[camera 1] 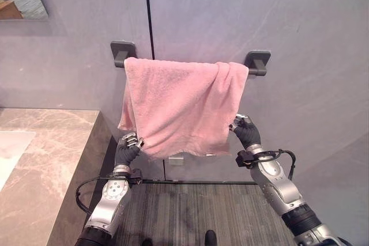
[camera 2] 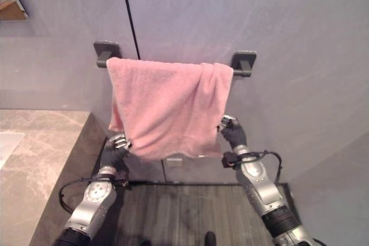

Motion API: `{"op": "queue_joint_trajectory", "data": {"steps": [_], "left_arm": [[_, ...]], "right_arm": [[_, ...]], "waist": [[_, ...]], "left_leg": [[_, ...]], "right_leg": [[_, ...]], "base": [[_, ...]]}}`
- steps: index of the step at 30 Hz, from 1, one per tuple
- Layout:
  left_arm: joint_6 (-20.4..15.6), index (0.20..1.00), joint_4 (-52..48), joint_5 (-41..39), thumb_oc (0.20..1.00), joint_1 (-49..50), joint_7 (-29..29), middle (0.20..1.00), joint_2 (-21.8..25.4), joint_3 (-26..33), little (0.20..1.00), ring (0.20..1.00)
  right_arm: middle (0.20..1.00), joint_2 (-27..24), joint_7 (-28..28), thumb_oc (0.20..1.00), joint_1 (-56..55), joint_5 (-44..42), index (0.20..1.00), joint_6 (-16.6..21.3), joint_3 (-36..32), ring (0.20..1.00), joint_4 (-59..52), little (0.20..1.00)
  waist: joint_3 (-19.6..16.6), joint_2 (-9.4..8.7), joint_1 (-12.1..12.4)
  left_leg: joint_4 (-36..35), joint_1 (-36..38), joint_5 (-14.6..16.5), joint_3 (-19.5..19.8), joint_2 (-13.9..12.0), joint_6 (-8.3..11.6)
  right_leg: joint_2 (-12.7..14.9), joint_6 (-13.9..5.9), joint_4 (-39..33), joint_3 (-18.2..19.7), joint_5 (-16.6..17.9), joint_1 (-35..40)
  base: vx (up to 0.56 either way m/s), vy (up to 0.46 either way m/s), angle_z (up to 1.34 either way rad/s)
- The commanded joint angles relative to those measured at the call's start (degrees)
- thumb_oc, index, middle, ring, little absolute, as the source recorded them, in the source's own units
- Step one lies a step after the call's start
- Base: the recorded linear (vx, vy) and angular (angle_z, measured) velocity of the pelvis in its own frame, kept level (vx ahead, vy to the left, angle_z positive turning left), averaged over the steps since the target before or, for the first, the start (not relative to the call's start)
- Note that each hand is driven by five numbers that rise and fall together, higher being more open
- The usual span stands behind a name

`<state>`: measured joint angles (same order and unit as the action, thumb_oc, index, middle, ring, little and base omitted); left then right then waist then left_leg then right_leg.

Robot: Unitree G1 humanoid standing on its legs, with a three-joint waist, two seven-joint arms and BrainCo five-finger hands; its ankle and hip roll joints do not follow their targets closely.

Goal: Put brush and paste in cup on sink, flatten towel.

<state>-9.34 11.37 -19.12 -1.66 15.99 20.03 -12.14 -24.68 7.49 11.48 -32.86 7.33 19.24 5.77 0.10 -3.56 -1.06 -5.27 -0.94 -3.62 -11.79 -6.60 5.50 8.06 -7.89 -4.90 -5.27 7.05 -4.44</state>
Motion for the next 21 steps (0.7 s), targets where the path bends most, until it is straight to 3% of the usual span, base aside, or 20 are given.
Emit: {"op": "queue_joint_trajectory", "data": {"steps": [1, 2, 3, 13, 17, 18, 21], "left_arm": [[-1.51, 0.304, 0.3, 3.03, 0.304, -3.0, -0.67, 0.304, 2.98, -0.96, 0.304, 0.304], [-1.44, 0.529, 0.32, 3.4, 0.529, -2.9, -0.77, 0.529, 3.13, -1.05, 0.529, 0.529], [-1.4, 1.0, 0.27, 3.8, 1.0, -2.86, -0.64, 1.0, 3.28, -1.02, 1.0, 1.0], [-0.09, 1.0, 4.04, 7.02, 1.0, -0.83, -0.08, 1.0, 3.4, 0.54, 1.0, 1.0], [-0.43, 1.0, 7.07, 8.11, 1.0, 0.69, -0.37, 1.0, 3.71, 2.45, 1.0, 1.0], [-0.78, 1.0, 10.04, 6.96, 1.0, 2.02, -0.9, 1.0, 2.94, 4.31, 1.0, 1.0], [-0.57, 1.0, 13.58, 6.39, 1.0, 2.43, -0.99, 1.0, 2.15, 4.95, 1.0, 1.0]], "right_arm": [[1.0, 1.51, 0.44, 1.0, 2.44, 1.25, 1.0, 2.08, -1.1, 1.0, -2.24, 1.0], [1.0, 1.32, 0.38, 1.0, 2.27, 1.56, 1.0, 2.05, -1.19, 1.0, -2.26, 1.0], [1.0, 1.25, 0.4, 1.0, 2.03, 1.74, 1.0, 2.08, -1.34, 1.0, -2.32, 1.0], [1.0, 1.16, 1.12, 1.0, -2.3, 5.14, 1.0, 1.41, -4.01, 1.0, 0.52, 1.0], [1.0, -1.46, 2.83, 1.0, -4.72, 17.16, 1.0, 2.71, -7.85, 1.0, 2.97, 1.0], [1.0, -2.67, 4.13, 1.0, -6.04, 24.27, 1.0, 3.31, -9.92, 1.0, 5.23, 1.0], [1.0, -2.62, 4.71, 1.0, -6.81, 26.05, 1.0, 3.03, -10.57, 1.0, 7.95, 1.0]], "waist": [[-0.17, -1.69, 0.31], [-0.23, -1.63, 0.29], [-0.26, -1.58, 0.3], [-0.8, -0.94, -0.16], [-1.0, -0.46, -0.47], [-1.05, -0.1, -0.85], [-1.17, 0.04, -1.15]], "left_leg": [[0.27, 0.13, -0.6, -1.74, -1.71, 1.26], [0.27, 0.18, -0.59, -1.73, -1.72, 1.27], [0.27, 0.25, -0.58, -1.7, -1.73, 1.28], [0.27, 1.32, -0.13, -1.61, -1.61, 1.03], [0.27, 1.85, 0.14, -1.54, -1.4, 0.81], [0.27, 2.36, 0.29, -1.65, -1.34, 0.65], [0.27, 2.69, 0.4, -1.81, -1.24, 0.58]], "right_leg": [[3.35, -3.33, -0.1, -0.86, 2.56, 0.52], [3.37, -3.33, -0.1, -0.91, 2.51, 0.57], [3.39, -3.32, -0.1, -0.98, 2.48, 0.67], [3.51, -3.29, -0.1, -1.07, 2.26, 1.72], [3.61, -3.41, -0.1, -1.0, 2.15, 2.25], [3.67, -3.41, -0.1, -0.75, 2.07, 2.57], [3.65, -3.39, -0.1, -0.42, 2.01, 2.73]], "base": [[0.0, 0.0, 0.0], [0.0, 0.0, 0.0], [0.0, 0.0, 0.0], [0.0, 0.0, 0.0], [0.0, 0.0, 0.0], [0.0, 0.0, 0.0], [0.0, 0.0, 0.0]]}}
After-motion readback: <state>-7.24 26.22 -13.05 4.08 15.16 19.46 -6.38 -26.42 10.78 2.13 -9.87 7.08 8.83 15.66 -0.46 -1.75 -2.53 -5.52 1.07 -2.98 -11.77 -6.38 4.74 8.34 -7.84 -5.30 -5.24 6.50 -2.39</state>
